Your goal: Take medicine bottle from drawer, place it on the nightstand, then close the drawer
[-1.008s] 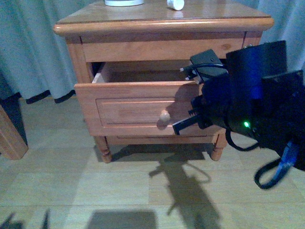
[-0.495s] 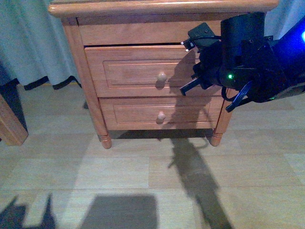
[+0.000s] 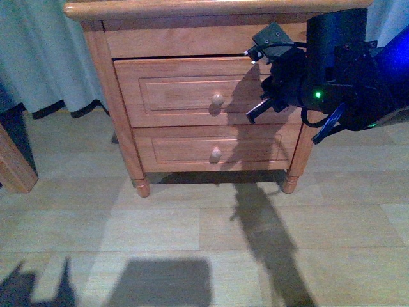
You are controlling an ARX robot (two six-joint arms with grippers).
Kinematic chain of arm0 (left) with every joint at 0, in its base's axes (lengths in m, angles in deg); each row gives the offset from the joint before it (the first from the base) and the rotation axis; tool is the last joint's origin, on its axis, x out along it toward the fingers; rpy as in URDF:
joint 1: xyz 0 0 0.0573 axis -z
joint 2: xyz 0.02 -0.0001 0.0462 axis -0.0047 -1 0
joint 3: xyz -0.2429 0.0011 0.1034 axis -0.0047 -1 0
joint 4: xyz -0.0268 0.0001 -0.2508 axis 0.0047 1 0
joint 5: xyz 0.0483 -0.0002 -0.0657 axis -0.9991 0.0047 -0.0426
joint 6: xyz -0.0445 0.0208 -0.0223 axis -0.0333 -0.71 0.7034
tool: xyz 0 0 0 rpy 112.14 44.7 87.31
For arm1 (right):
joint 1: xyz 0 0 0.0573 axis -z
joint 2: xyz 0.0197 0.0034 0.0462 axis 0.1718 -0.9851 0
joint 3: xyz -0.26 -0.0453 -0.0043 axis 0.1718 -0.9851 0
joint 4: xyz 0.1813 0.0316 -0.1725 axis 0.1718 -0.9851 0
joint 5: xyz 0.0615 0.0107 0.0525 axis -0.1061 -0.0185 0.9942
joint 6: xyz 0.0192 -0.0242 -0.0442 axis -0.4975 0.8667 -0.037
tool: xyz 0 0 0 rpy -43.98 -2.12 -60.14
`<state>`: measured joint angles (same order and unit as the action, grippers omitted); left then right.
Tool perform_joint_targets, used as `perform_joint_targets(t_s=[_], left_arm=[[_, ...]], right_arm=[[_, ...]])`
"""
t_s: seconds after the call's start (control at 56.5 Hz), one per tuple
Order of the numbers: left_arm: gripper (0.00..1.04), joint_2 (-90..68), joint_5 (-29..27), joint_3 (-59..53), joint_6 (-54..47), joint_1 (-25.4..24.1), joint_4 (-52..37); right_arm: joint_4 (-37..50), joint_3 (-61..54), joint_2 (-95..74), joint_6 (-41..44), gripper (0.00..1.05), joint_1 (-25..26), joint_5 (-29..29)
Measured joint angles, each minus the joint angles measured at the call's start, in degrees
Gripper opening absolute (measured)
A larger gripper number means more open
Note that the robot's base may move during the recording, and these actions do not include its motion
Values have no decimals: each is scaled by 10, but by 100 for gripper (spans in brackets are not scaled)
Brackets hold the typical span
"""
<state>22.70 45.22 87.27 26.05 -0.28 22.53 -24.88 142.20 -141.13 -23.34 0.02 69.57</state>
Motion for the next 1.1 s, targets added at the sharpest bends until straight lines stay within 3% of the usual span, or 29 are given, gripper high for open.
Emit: perform_joint_targets(t_s=[0.602,0.832,1.097], left_arm=[[98,0,0,0,0,0,0],[98,0,0,0,0,0,0],[98,0,0,0,0,0,0]], right_arm=[[-1,37,-27,-4,3,18,14],[61,-101,60,-93,3,17,23],[100,-299,277,-229,3,-15,46]])
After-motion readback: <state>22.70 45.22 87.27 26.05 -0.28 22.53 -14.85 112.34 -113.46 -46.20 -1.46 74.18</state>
